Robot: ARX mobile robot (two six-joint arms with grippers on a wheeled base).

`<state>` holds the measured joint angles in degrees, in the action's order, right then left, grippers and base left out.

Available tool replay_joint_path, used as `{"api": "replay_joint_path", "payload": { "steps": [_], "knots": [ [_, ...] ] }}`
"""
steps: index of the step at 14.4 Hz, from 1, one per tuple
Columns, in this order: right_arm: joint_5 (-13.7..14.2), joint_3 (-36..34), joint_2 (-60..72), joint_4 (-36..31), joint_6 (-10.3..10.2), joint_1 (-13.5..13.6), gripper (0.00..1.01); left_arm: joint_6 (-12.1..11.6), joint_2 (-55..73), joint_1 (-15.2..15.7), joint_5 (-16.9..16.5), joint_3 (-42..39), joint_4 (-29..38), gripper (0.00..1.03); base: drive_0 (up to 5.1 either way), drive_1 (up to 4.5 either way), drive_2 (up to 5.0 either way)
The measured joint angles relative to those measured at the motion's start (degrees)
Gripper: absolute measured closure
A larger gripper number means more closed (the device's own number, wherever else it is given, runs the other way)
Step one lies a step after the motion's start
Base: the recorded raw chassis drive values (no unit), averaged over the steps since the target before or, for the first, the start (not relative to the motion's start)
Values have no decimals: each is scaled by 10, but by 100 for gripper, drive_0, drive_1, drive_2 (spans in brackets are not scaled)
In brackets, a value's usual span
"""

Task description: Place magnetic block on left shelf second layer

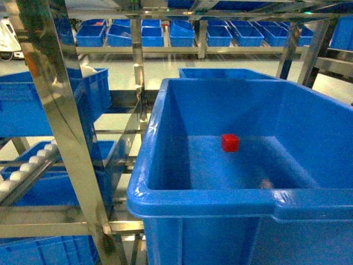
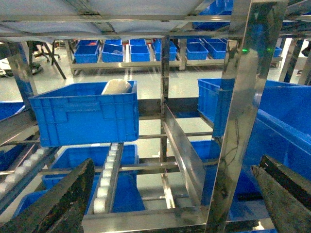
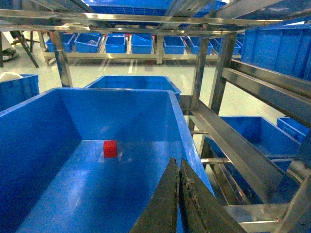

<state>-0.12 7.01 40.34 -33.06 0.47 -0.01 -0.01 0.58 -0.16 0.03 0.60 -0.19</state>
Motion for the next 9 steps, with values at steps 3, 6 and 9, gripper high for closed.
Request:
{"api": "replay_joint_path", "payload": {
  "steps": [3, 6, 9],
  "knots": [
    [0, -29, -64, 37, 0, 0, 99, 0, 0, 0, 0, 0, 0, 5, 0, 0, 0],
    [0, -43, -125, 80, 0, 0, 99, 0, 0, 0, 0, 0, 0, 5, 0, 0, 0],
    [0, -63, -188, 113, 0, 0, 99, 0, 0, 0, 0, 0, 0, 5, 0, 0, 0]
  ]
}}
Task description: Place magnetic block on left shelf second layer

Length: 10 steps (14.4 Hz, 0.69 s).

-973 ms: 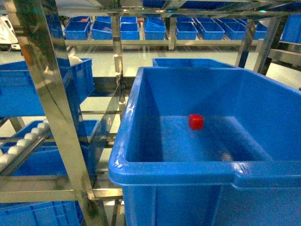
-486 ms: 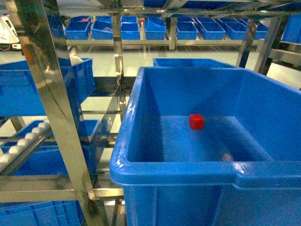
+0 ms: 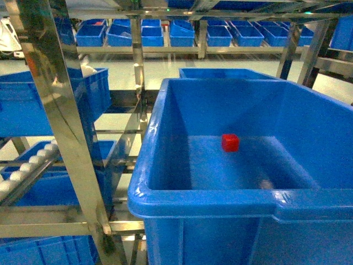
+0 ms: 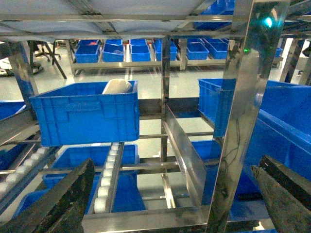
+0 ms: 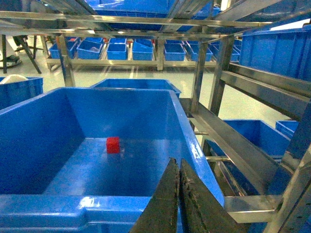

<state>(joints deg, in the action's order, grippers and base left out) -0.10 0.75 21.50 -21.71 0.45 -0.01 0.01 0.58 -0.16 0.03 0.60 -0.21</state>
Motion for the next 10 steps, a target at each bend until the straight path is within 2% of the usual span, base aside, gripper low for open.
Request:
{"api": "replay_joint_path", "payload": {
  "steps": [9, 10],
  "knots": [
    [0, 0, -123, 131, 0, 0, 99, 0, 0, 0, 0, 0, 0, 5, 0, 0, 0],
    [-1, 0, -186, 219, 0, 0, 99, 0, 0, 0, 0, 0, 0, 5, 0, 0, 0]
  ]
}}
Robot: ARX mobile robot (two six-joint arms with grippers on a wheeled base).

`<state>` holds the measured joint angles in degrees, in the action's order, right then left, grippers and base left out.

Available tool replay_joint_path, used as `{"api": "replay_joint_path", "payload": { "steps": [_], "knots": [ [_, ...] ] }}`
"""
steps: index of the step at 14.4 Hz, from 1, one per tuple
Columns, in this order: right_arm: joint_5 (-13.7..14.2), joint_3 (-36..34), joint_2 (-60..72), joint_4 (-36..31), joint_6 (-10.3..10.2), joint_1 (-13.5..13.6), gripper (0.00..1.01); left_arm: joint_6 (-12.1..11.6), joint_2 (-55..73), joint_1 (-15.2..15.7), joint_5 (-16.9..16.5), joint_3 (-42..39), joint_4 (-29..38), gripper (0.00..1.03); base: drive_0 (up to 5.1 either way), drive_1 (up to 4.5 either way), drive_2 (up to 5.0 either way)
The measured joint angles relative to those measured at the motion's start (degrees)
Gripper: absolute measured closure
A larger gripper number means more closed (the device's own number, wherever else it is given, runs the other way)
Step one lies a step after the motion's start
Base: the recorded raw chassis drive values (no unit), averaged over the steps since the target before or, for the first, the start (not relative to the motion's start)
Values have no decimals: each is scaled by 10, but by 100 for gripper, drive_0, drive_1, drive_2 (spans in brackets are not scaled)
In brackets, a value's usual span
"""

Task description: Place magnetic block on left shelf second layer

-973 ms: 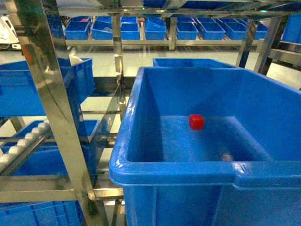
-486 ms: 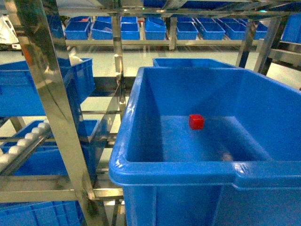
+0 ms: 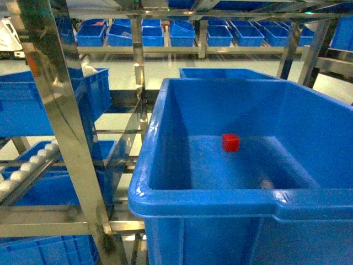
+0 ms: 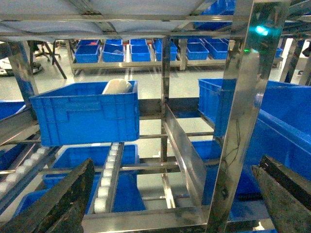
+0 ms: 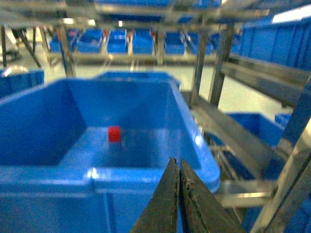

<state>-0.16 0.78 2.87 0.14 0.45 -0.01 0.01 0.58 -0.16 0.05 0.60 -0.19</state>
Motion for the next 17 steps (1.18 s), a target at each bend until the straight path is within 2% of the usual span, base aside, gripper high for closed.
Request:
{"api": "replay_joint_path", "payload": {
  "steps": [4, 7, 11, 17],
  "knots": [
    [2, 0, -26, 1, 0, 0, 98, 0, 0, 0, 0, 0, -1, 5, 0, 0, 0],
    [2, 0, -26, 1, 0, 0, 60, 0, 0, 0, 0, 0, 0, 5, 0, 0, 0],
    [2, 0, -26, 1, 0, 0, 3, 0, 0, 0, 0, 0, 0, 5, 0, 0, 0],
    [2, 0, -26, 1, 0, 0, 3, 0, 0, 0, 0, 0, 0, 5, 0, 0, 0]
  ]
}}
